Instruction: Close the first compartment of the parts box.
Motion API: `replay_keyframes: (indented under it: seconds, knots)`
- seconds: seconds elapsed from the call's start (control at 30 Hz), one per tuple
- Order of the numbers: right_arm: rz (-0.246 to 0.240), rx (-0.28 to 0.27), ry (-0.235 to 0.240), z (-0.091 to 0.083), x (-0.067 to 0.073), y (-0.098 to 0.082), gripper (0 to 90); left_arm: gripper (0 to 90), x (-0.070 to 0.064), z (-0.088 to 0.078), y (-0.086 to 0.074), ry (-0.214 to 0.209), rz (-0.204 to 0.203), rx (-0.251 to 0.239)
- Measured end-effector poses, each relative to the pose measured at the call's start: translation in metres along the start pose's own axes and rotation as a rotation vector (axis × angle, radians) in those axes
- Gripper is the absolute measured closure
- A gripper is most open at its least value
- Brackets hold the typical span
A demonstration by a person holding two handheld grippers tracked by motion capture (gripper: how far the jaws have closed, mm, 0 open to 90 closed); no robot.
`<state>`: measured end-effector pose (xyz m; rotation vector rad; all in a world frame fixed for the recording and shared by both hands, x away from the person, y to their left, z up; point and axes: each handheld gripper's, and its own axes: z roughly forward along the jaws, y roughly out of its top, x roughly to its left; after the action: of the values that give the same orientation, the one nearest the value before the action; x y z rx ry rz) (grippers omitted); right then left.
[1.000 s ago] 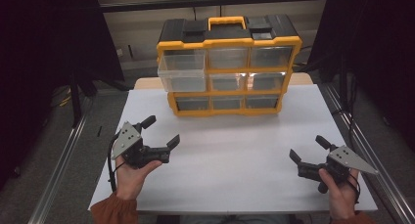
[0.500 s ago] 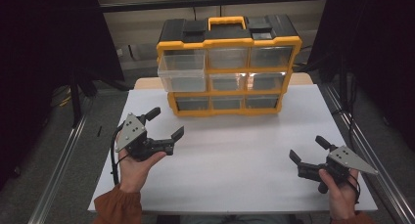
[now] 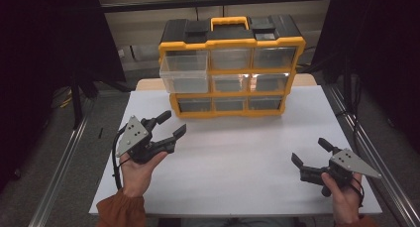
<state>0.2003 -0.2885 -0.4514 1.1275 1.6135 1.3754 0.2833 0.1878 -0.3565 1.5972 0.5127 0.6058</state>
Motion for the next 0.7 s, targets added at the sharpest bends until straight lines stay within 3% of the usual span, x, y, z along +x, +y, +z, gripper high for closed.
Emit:
replay_keyframes:
  seconds: [0.03,0.17,0.3,0.53,0.7]
  knots:
    - [0.0,0.0,-0.005,0.0,0.0,0.0,0.0,42.3,0.001,0.0,0.0,-0.007,0.007,0.007]
    - [0.002,-0.001,-0.004,0.0,-0.001,0.0,0.0,49.4,0.003,0.004,0.002,-0.008,-0.046,-0.006]
    - [0.0,-0.002,-0.003,0.0,0.0,0.0,0.0,56.5,0.005,0.005,0.004,-0.007,-0.062,-0.003]
    - [0.0,0.0,0.011,0.0,0.0,0.0,0.0,65.4,0.007,0.01,0.007,-0.002,-0.043,0.003]
    - [0.001,0.0,0.008,0.001,0.0,0.0,0.0,70.4,0.01,0.014,0.011,-0.001,-0.056,-0.01]
